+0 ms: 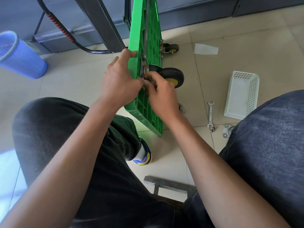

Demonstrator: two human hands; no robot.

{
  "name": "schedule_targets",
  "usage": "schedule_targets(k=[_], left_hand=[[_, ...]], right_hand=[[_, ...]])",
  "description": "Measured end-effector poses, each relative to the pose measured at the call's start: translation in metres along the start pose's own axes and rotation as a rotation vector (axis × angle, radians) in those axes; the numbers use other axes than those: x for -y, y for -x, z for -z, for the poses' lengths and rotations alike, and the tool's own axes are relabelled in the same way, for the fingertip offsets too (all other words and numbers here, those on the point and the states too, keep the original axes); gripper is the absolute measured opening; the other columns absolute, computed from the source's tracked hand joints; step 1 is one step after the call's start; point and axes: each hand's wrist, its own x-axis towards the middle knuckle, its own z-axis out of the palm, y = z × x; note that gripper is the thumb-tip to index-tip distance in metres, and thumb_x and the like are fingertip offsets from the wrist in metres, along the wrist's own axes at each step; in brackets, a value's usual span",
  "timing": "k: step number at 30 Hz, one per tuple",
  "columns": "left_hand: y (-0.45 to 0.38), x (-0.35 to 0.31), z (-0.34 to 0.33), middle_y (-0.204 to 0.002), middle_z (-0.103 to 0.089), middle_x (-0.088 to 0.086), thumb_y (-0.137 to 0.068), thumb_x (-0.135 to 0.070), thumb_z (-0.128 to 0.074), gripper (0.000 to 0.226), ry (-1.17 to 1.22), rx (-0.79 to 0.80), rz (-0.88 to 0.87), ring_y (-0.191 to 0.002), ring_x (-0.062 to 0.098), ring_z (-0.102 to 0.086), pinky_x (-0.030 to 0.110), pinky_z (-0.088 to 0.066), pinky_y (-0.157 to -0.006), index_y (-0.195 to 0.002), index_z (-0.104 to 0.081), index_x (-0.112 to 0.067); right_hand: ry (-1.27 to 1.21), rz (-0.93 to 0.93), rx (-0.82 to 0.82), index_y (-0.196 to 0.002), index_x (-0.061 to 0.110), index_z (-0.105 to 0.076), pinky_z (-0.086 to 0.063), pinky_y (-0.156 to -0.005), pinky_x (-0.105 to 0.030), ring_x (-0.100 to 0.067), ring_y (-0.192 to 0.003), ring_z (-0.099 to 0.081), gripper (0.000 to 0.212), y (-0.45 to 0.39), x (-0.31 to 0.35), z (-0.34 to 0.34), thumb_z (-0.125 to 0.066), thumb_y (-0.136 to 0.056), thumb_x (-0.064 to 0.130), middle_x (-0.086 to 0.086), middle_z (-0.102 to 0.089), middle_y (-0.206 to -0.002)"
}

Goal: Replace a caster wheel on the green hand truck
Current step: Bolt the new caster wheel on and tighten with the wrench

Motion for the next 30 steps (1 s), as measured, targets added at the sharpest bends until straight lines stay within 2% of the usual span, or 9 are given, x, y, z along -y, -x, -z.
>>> schedule_targets(k=[4, 6, 10, 12, 16, 19, 22, 26, 30], left_hand=[[0.002, 0.002, -0.002, -0.124, -0.062, 0.003, -0.078, -0.02, -0.07, 0.063, 0.025, -0.011, -0.021, -0.079, 0.023, -0.062, 0.041, -0.055, -0.072, -0.138, -0.051, -0.028], [0.001, 0.003, -0.001, -0.123, -0.064, 0.003, -0.079, -0.024, -0.071, 0.062, 0.003, -0.02, -0.031, -0.086, 0.025, -0.065, 0.043, -0.056, -0.076, -0.138, -0.052, -0.028], [0.003, -0.001, 0.001, -0.134, -0.059, 0.004, -0.084, -0.031, -0.072, 0.051, -0.145, -0.122, -0.142, -0.12, 0.027, -0.057, 0.041, -0.049, -0.097, -0.133, -0.061, -0.02], [0.006, -0.006, 0.001, -0.134, -0.058, 0.005, -0.087, -0.028, -0.067, 0.043, -0.191, -0.159, -0.224, -0.124, 0.028, -0.053, 0.04, -0.045, -0.097, -0.128, -0.064, -0.017], [0.014, -0.023, -0.001, -0.12, -0.068, 0.003, -0.09, -0.027, -0.062, 0.034, -0.1, -0.178, -0.341, -0.109, 0.025, -0.062, 0.041, -0.052, -0.088, -0.122, -0.069, -0.016], [0.022, -0.04, -0.011, -0.108, -0.071, 0.002, -0.091, -0.026, -0.061, 0.031, -0.053, -0.18, -0.407, -0.097, 0.023, -0.065, 0.04, -0.053, -0.081, -0.118, -0.071, -0.016], [0.031, -0.054, -0.035, -0.106, -0.072, -0.002, -0.09, -0.025, -0.062, 0.028, 0.01, -0.11, -0.411, -0.093, 0.019, -0.066, 0.039, -0.056, -0.079, -0.115, -0.072, -0.017], [0.047, -0.059, -0.084, -0.112, -0.073, -0.005, -0.091, -0.028, -0.059, 0.031, 0.067, 0.073, -0.348, -0.1, 0.014, -0.068, 0.039, -0.058, -0.085, -0.118, -0.07, -0.02], [0.06, -0.053, -0.14, -0.12, -0.072, -0.002, -0.088, -0.028, -0.059, 0.038, 0.005, 0.309, -0.208, -0.108, 0.026, -0.067, 0.041, -0.056, -0.09, -0.125, -0.068, -0.025]], right_hand=[[0.008, -0.005, 0.032, -0.115, 0.012, -0.07, -0.052, -0.063, -0.036, -0.015, -0.07, -0.064, 0.018, 0.001, 0.003, 0.007, -0.062, -0.101, 0.02, 0.01, -0.065, -0.077], [0.018, 0.002, 0.042, -0.118, 0.013, -0.07, -0.056, -0.067, -0.039, -0.018, -0.077, -0.068, 0.021, 0.002, 0.003, 0.011, -0.061, -0.1, 0.018, 0.006, -0.069, -0.084], [0.056, -0.009, 0.036, -0.124, 0.015, -0.069, -0.057, -0.069, -0.04, -0.021, -0.081, -0.068, 0.027, 0.006, -0.001, 0.022, -0.06, -0.099, 0.012, -0.003, -0.074, -0.095], [0.074, -0.017, 0.03, -0.126, 0.016, -0.068, -0.057, -0.068, -0.037, -0.017, -0.078, -0.067, 0.028, 0.007, -0.004, 0.03, -0.06, -0.1, 0.012, -0.002, -0.074, -0.098], [0.104, -0.067, 0.019, -0.129, 0.018, -0.066, -0.055, -0.064, -0.03, -0.009, -0.071, -0.066, 0.03, 0.011, -0.013, 0.056, -0.059, -0.101, 0.012, 0.004, -0.073, -0.101], [0.14, -0.146, -0.013, -0.131, 0.019, -0.066, -0.056, -0.068, -0.026, -0.008, -0.077, -0.068, 0.03, 0.017, -0.023, 0.078, -0.056, -0.103, 0.016, 0.005, -0.072, -0.105], [0.19, -0.21, -0.027, -0.127, 0.019, -0.069, -0.051, -0.078, -0.014, -0.004, -0.086, -0.067, 0.028, 0.026, -0.041, 0.097, -0.057, -0.102, 0.019, 0.008, -0.072, -0.106], [0.24, -0.347, -0.021, -0.115, 0.016, -0.076, -0.046, -0.085, -0.013, -0.005, -0.09, -0.066, 0.022, 0.04, -0.075, 0.119, -0.063, -0.097, 0.014, 0.003, -0.077, -0.109], [0.283, -0.475, -0.038, -0.111, 0.016, -0.076, -0.052, -0.096, -0.029, -0.017, -0.102, -0.071, 0.02, 0.064, -0.113, 0.14, -0.065, -0.095, 0.015, 0.0, -0.077, -0.11]])
